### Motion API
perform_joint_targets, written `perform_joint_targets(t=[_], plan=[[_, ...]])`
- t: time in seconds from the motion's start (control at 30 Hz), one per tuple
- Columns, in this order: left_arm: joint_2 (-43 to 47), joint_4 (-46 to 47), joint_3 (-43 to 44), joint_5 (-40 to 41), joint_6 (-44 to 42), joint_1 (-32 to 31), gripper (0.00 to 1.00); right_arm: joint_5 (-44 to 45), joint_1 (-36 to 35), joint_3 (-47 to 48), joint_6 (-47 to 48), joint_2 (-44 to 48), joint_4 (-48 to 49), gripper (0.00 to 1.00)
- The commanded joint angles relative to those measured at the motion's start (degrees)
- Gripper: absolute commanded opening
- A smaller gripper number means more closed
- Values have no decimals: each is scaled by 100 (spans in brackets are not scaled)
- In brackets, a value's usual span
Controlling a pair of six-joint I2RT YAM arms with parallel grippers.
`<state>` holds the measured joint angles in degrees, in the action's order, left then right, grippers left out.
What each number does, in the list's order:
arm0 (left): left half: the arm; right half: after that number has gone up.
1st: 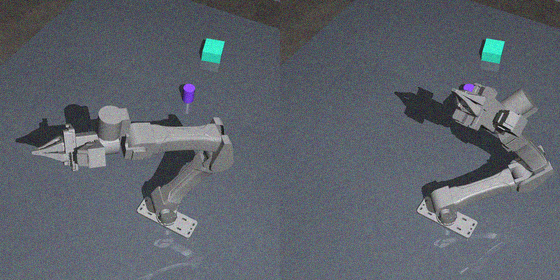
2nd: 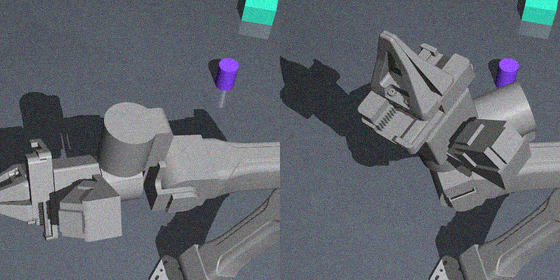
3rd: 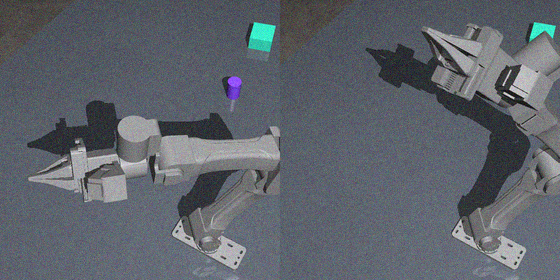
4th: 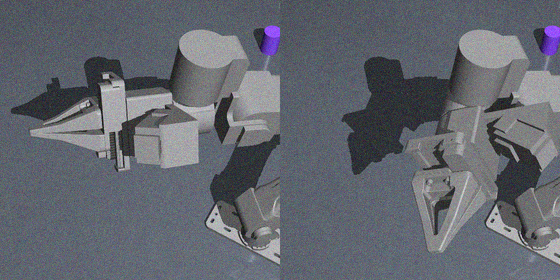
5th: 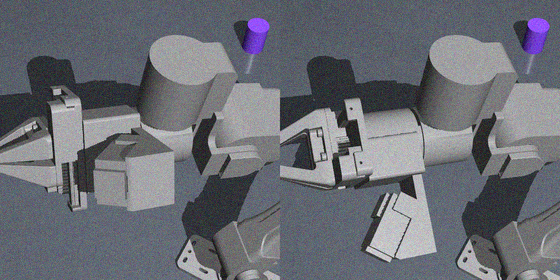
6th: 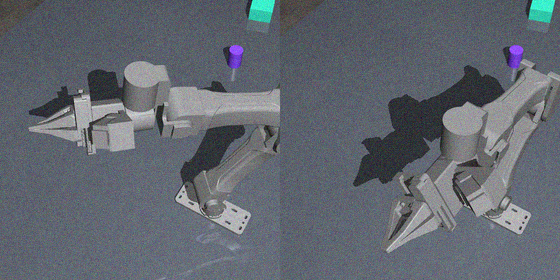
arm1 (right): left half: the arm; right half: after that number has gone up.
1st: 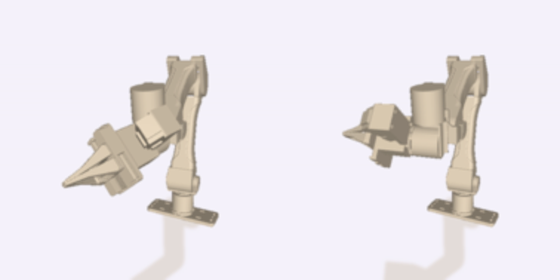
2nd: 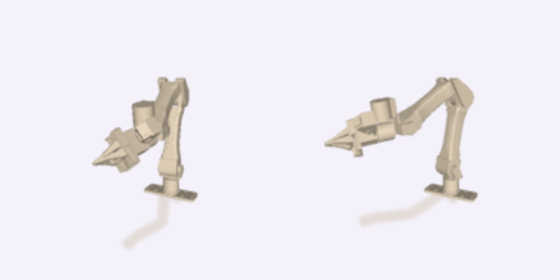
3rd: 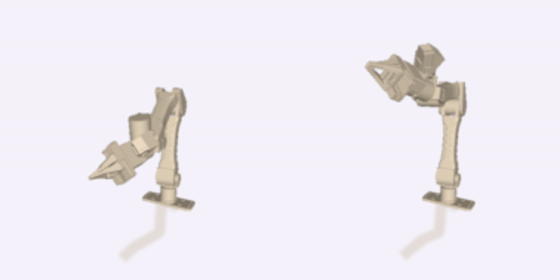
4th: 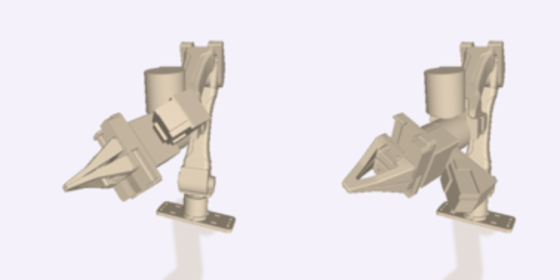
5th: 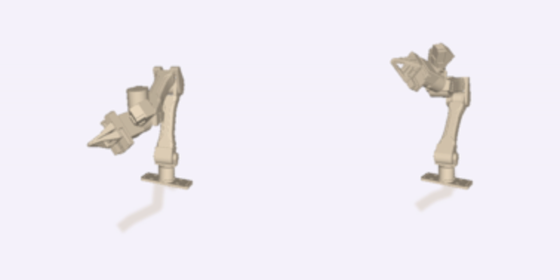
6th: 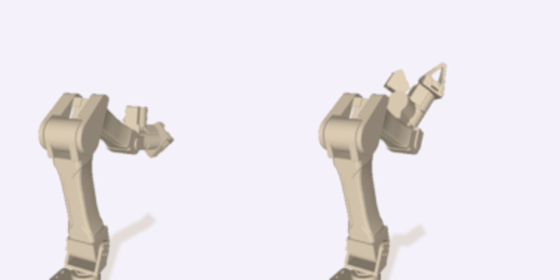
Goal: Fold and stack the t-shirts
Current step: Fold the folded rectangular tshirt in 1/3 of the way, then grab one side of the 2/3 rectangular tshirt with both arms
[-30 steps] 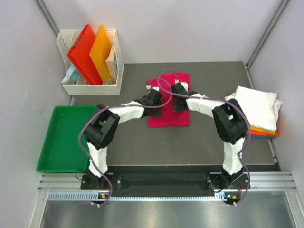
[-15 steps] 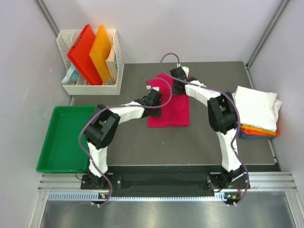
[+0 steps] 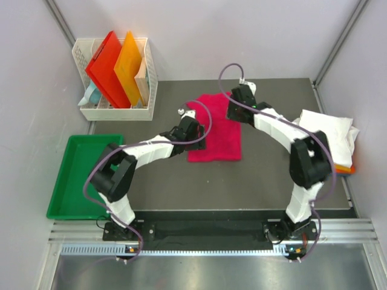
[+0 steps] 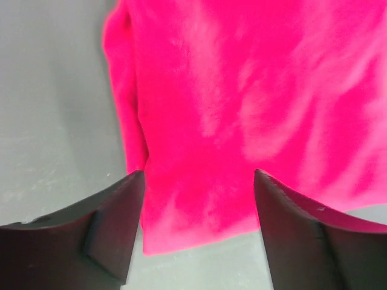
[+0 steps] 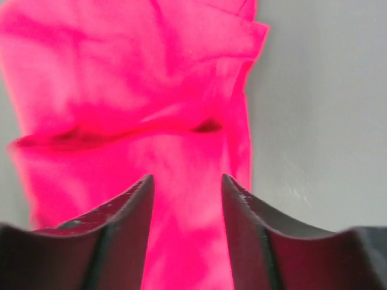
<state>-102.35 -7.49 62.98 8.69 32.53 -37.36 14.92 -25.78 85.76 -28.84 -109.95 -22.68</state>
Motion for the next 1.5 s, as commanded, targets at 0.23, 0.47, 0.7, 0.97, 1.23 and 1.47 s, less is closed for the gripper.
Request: perform_joint_targets(t=[0.23,0.47,0.7,0.97,1.23,1.47], plan=[[857,432,-804,124,367,-16,84,-130,-401,-2703,-341,1986,527,54],[734,538,-1209,203,535,-43,82,-59,-691,-3477,-623,1925,791,53],[619,546,-1350,151,640,-52,80,20,-718,-3680,-719,1776,861,51],[487,529,-1517,-78,719,-52,67,-208,-718,-4172,-1000,1564,931,43],[689,608,-1877,-333,833,-157,0,-595,-841,-4840,-1378,1757,958,0],[1357,354,-2404,-140,1027,-526,0,-534,-1429,-5393,-1844,2512,616,0]])
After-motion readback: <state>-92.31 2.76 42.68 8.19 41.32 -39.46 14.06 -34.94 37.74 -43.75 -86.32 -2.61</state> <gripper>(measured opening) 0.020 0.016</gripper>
